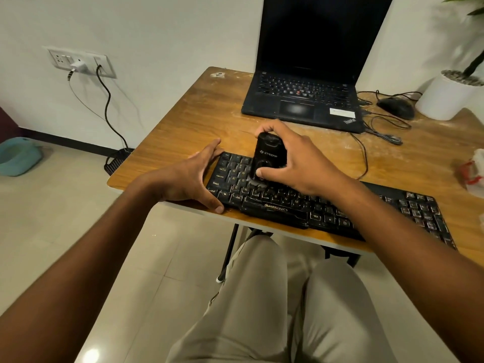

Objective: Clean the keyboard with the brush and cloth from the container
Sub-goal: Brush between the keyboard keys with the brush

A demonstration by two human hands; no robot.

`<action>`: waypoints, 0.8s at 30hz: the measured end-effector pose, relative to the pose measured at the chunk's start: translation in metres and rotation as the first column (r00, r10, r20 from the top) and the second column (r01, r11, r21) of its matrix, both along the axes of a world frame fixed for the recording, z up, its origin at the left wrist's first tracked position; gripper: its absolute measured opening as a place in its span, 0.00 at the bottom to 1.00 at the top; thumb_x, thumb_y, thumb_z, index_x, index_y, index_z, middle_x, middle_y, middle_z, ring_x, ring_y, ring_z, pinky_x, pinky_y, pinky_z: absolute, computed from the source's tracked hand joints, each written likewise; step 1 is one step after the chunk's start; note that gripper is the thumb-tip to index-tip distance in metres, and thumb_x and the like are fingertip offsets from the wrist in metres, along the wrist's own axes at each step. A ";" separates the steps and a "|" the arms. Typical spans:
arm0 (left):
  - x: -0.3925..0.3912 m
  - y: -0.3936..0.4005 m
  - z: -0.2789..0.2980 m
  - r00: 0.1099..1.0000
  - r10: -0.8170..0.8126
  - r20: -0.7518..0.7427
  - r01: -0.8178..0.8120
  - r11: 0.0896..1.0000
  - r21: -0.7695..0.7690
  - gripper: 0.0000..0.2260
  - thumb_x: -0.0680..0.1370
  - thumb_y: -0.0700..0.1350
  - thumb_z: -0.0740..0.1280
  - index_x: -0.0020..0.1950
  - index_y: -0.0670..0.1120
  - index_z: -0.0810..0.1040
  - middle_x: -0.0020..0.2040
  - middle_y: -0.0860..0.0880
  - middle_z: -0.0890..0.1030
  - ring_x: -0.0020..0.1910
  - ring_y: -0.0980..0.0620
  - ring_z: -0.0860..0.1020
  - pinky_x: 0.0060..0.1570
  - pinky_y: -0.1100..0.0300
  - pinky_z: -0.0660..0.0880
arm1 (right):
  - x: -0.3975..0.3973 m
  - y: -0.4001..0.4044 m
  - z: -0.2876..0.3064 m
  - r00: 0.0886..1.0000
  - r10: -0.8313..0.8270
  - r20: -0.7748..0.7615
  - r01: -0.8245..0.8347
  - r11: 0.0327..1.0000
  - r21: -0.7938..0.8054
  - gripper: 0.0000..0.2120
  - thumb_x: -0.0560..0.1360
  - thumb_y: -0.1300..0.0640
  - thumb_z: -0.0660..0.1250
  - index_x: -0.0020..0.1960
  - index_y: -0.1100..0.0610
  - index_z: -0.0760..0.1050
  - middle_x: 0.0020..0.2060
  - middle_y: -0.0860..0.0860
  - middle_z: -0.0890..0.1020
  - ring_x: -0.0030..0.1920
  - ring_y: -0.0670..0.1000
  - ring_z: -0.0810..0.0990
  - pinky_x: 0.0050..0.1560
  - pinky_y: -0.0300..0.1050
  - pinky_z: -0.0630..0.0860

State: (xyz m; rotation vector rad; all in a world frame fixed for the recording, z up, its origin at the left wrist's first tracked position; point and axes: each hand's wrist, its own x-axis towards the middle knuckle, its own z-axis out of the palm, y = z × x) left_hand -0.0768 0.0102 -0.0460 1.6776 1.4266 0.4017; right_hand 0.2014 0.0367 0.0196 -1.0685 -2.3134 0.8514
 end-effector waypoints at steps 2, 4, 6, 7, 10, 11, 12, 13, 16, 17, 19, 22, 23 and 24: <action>0.000 0.000 -0.001 1.000 -0.006 0.002 0.007 1.000 -0.002 0.73 0.50 0.59 0.89 0.81 0.69 0.41 0.83 0.55 0.56 0.77 0.48 0.64 0.76 0.45 0.68 | 0.015 0.002 0.008 0.995 0.016 0.103 -0.016 1.000 -0.001 0.30 0.72 0.59 0.79 0.66 0.43 0.68 0.50 0.45 0.79 0.46 0.46 0.82 0.36 0.38 0.82; -0.001 0.000 -0.001 1.000 -0.007 0.000 0.007 1.000 0.000 0.73 0.50 0.59 0.89 0.81 0.69 0.41 0.83 0.54 0.57 0.77 0.48 0.64 0.76 0.45 0.68 | 0.023 0.006 0.018 0.982 0.027 0.189 -0.029 1.000 0.008 0.31 0.71 0.58 0.79 0.66 0.41 0.67 0.51 0.45 0.79 0.46 0.45 0.81 0.36 0.38 0.81; -0.001 0.000 -0.001 1.000 -0.004 0.001 0.004 1.000 0.003 0.73 0.50 0.59 0.89 0.81 0.69 0.41 0.83 0.54 0.57 0.77 0.48 0.64 0.76 0.45 0.68 | 0.017 0.005 0.020 0.992 -0.006 0.126 0.001 0.999 0.038 0.31 0.71 0.58 0.80 0.65 0.42 0.67 0.52 0.46 0.79 0.47 0.45 0.81 0.36 0.38 0.82; 0.000 0.000 -0.001 1.000 -0.005 0.004 0.005 1.000 0.003 0.73 0.50 0.59 0.89 0.81 0.69 0.41 0.83 0.55 0.57 0.77 0.48 0.64 0.76 0.45 0.68 | 0.010 0.003 0.017 0.999 -0.026 0.044 0.023 0.998 0.056 0.30 0.71 0.58 0.80 0.65 0.43 0.68 0.52 0.46 0.79 0.47 0.45 0.81 0.36 0.38 0.82; -0.001 0.000 -0.001 1.000 -0.007 0.018 0.007 1.000 -0.004 0.72 0.51 0.58 0.89 0.80 0.70 0.42 0.82 0.56 0.57 0.77 0.48 0.65 0.75 0.44 0.69 | -0.013 -0.006 -0.001 0.985 -0.039 -0.166 0.044 0.999 0.027 0.29 0.70 0.59 0.80 0.65 0.47 0.68 0.50 0.48 0.80 0.46 0.46 0.82 0.37 0.41 0.83; -0.001 0.000 -0.001 1.000 -0.008 0.017 0.008 1.000 -0.006 0.72 0.51 0.58 0.89 0.80 0.70 0.42 0.82 0.56 0.56 0.77 0.48 0.65 0.74 0.45 0.70 | -0.015 -0.008 -0.005 0.985 -0.030 -0.171 0.032 0.999 0.010 0.29 0.71 0.59 0.79 0.65 0.47 0.68 0.50 0.48 0.80 0.46 0.47 0.82 0.37 0.42 0.83; -0.001 0.000 -0.001 1.000 -0.012 0.013 0.012 1.000 -0.003 0.72 0.51 0.58 0.89 0.81 0.70 0.41 0.82 0.55 0.56 0.77 0.48 0.66 0.74 0.45 0.70 | -0.014 -0.009 -0.008 0.989 -0.020 -0.143 0.021 1.000 0.005 0.29 0.71 0.59 0.79 0.65 0.47 0.68 0.49 0.48 0.80 0.46 0.47 0.83 0.37 0.43 0.84; -0.001 0.000 -0.001 1.000 -0.015 0.008 0.015 1.000 0.003 0.72 0.51 0.58 0.89 0.81 0.70 0.41 0.82 0.55 0.56 0.76 0.48 0.66 0.74 0.46 0.70 | -0.009 -0.010 -0.007 0.995 -0.016 -0.096 0.017 1.000 0.006 0.29 0.71 0.59 0.79 0.66 0.47 0.68 0.49 0.48 0.80 0.45 0.48 0.83 0.36 0.43 0.83; -0.001 0.001 -0.001 1.000 -0.012 0.016 0.012 1.000 0.003 0.73 0.51 0.58 0.89 0.81 0.68 0.41 0.83 0.54 0.56 0.76 0.48 0.65 0.75 0.47 0.69 | 0.010 -0.006 0.009 0.995 0.010 0.103 -0.011 1.000 0.008 0.29 0.72 0.58 0.79 0.65 0.43 0.68 0.48 0.45 0.79 0.43 0.46 0.82 0.32 0.38 0.80; -0.001 0.001 -0.001 1.000 -0.014 0.022 0.014 1.000 0.006 0.73 0.51 0.58 0.89 0.81 0.68 0.41 0.83 0.54 0.56 0.77 0.48 0.64 0.75 0.47 0.69 | 0.014 -0.004 0.016 0.984 0.029 0.177 -0.032 0.999 0.016 0.29 0.72 0.58 0.79 0.65 0.42 0.68 0.48 0.44 0.79 0.43 0.45 0.81 0.31 0.38 0.79; -0.001 0.001 -0.003 1.000 -0.019 0.022 0.019 1.000 0.016 0.73 0.50 0.59 0.89 0.81 0.68 0.41 0.83 0.55 0.56 0.78 0.49 0.63 0.76 0.47 0.68 | 0.013 -0.001 0.025 0.965 0.038 0.260 -0.054 0.997 0.058 0.30 0.72 0.58 0.79 0.65 0.42 0.67 0.48 0.44 0.78 0.43 0.45 0.81 0.32 0.39 0.80; -0.001 0.002 -0.004 1.000 -0.012 0.013 0.012 1.000 0.018 0.73 0.50 0.59 0.89 0.81 0.68 0.41 0.82 0.53 0.58 0.77 0.48 0.66 0.74 0.47 0.70 | -0.012 -0.004 0.023 0.997 0.018 0.072 -0.022 0.999 0.047 0.30 0.71 0.59 0.79 0.65 0.44 0.68 0.49 0.44 0.78 0.43 0.44 0.81 0.30 0.35 0.77; 0.000 0.002 -0.004 1.000 -0.014 0.018 0.014 1.000 0.024 0.73 0.51 0.59 0.89 0.81 0.68 0.41 0.82 0.53 0.60 0.76 0.48 0.67 0.73 0.46 0.71 | -0.024 -0.007 0.018 0.999 0.012 -0.037 -0.011 0.999 0.034 0.29 0.71 0.60 0.79 0.64 0.45 0.68 0.49 0.45 0.78 0.44 0.44 0.81 0.31 0.35 0.77; 0.001 0.001 -0.003 0.999 -0.018 0.031 0.017 0.999 0.035 0.72 0.51 0.58 0.89 0.81 0.69 0.43 0.80 0.53 0.62 0.75 0.46 0.69 0.71 0.46 0.73 | -0.037 -0.010 0.011 0.991 0.013 -0.131 -0.009 1.000 0.030 0.29 0.70 0.60 0.79 0.64 0.47 0.69 0.49 0.45 0.78 0.45 0.45 0.81 0.33 0.36 0.79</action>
